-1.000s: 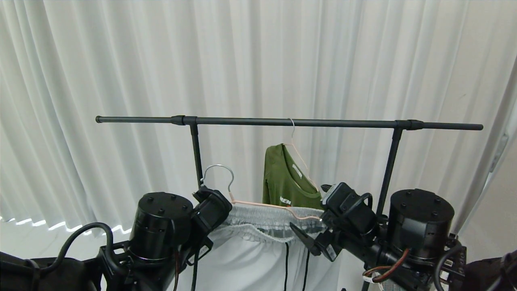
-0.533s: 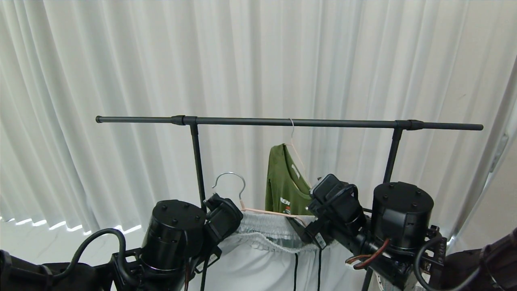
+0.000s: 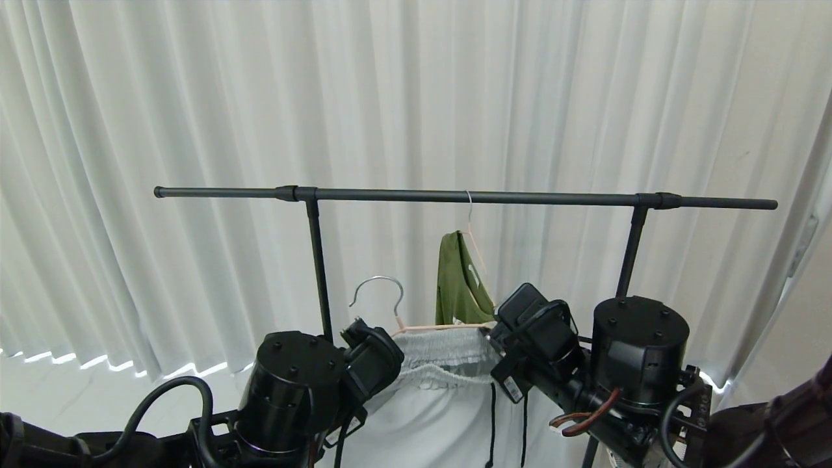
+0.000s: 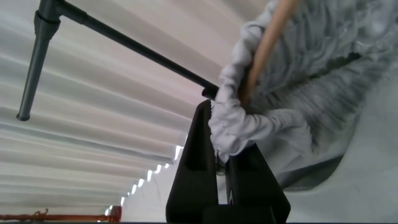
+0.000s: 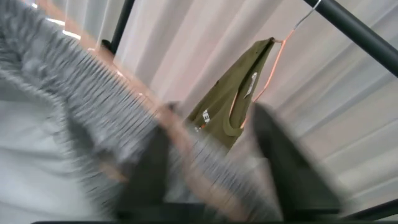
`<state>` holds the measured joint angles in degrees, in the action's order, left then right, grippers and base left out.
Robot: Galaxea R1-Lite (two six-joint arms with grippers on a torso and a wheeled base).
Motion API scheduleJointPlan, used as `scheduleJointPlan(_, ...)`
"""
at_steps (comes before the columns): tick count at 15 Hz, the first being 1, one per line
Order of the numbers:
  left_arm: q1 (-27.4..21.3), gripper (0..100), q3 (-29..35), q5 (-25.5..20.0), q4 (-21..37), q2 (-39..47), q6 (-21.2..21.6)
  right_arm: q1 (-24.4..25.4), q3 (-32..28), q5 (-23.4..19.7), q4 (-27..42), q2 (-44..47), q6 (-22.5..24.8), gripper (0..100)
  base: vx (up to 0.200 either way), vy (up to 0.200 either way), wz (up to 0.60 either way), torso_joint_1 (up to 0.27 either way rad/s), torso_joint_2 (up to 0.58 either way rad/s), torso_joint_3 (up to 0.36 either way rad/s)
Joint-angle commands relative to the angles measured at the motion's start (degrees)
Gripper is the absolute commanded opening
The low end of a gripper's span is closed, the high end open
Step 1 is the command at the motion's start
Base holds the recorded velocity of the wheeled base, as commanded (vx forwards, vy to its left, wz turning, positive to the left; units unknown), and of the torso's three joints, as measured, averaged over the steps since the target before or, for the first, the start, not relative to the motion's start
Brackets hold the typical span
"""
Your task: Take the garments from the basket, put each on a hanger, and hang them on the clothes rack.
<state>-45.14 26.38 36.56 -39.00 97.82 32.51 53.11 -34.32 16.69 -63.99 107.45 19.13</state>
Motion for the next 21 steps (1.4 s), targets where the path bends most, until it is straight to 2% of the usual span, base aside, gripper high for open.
scheduleJointPlan(1,-0.6,0,0.3,-0.2,0.0,-0.1,-0.5,0.7,-0.1,0.0,-0.1,0.3,0.0,0,0.0,0.0,0.0,0.0,0.0,0.0)
scheduleJointPlan(3,-1.2,0,0.4,-0.3,-0.6,0.2,-2.4,0.9,-0.2,0.0,-0.3,0.7,-0.2,0,0.0,0.0,0.0,0.0,0.0,0.0)
scheduleJointPlan(9,-1.5,0,0.2,-0.3,-1.2,0.2,-2.5,1.6,0.0,0.0,-0.3,0.7,-0.2,0,0.0,0.0,0.0,0.0,0.0,0.0)
scheduleJointPlan(11,-1.5,0,0.1,-2.1,-2.4,0.1,-2.4,1.8,-0.3,0.0,-0.5,0.6,-0.3,0,0.0,0.0,0.0,0.0,0.0,0.0)
scheduleJointPlan(14,-1.5,0,0.0,-2.3,-3.3,0.2,-2.4,2.2,0.2,0.0,-0.6,0.3,-0.1,0,0.0,0.0,0.0,0.0,0.0,0.0)
scheduleJointPlan(15,-1.5,0,0.0,-2.3,-3.3,0.2,-2.4,2.3,0.2,0.0,-0.6,0.3,-0.1,100,0.0,0.0,0.0,0.0,0.0,0.0)
scheduleJointPlan(18,-1.6,0,0.0,-2.3,-3.3,0.2,-2.4,2.3,-0.1,0.0,-0.6,0.3,-0.2,100,0.0,0.0,0.0,0.0,0.0,0.0)
scheduleJointPlan(21,-3.0,0,-1.2,-4.8,-3.4,-0.1,-2.2,1.9,-0.1,0.1,-0.6,0.4,-0.3,100,0.0,0.0,0.0,0.0,0.0,0.0)
